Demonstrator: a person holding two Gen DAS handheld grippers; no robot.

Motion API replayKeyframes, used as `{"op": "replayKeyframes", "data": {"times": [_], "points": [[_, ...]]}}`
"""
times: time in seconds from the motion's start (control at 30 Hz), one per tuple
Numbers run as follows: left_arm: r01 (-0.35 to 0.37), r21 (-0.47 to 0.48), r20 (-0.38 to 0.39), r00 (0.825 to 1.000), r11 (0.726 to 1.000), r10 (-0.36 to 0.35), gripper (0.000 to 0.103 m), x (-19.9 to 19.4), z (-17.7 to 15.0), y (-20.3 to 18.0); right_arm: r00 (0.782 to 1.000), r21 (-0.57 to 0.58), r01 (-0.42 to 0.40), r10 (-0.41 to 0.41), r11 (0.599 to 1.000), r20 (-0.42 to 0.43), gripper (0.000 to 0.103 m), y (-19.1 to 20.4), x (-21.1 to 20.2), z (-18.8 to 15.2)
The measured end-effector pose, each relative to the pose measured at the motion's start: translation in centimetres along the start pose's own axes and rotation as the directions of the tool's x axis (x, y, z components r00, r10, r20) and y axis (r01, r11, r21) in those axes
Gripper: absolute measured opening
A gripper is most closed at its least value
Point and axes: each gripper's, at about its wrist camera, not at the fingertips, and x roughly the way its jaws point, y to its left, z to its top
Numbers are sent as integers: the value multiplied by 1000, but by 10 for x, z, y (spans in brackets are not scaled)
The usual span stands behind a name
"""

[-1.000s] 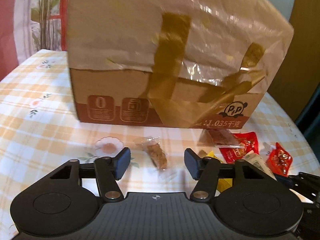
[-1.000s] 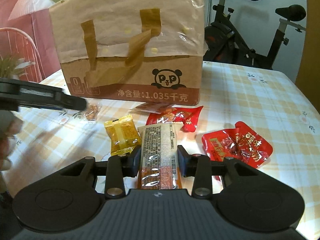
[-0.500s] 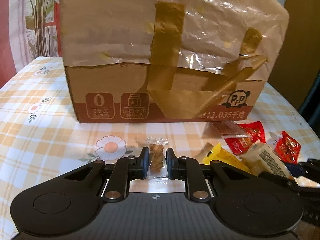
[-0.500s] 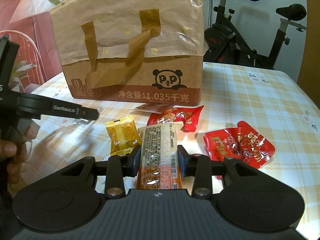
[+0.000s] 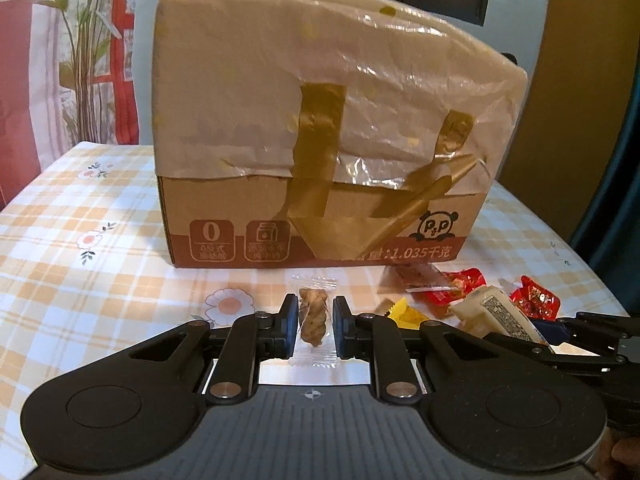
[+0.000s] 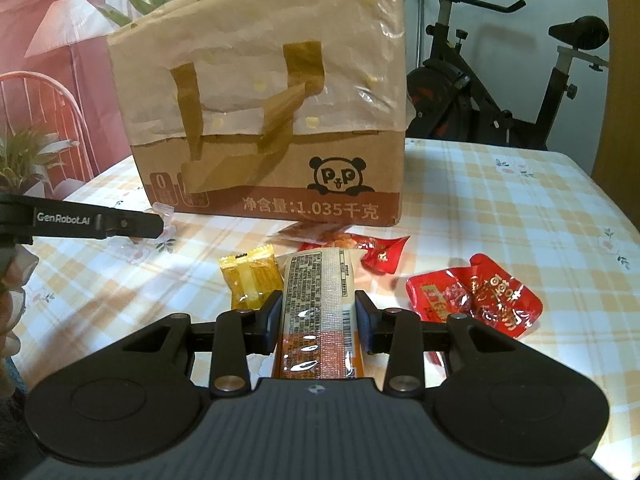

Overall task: Organize snacks
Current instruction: 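Lift and carry the stick packet and clear packet over the box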

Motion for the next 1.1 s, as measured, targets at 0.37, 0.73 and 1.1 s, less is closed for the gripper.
{"op": "replayKeyframes", "data": {"times": [0.37, 0.73, 1.1], "points": [[7, 8, 45, 999, 1000, -7, 19, -21, 1, 0, 999, -15, 2, -2, 1000, 46, 39, 4, -13, 5], [9, 25, 133, 991, 1000, -13, 19, -45, 17, 1, 992, -23, 14, -11, 1000, 125, 39, 1, -33, 24], [35, 66, 255, 966, 997, -51, 19, -68, 51, -8, 970, -37, 15, -6, 999, 241, 39, 0, -58, 65]]}}
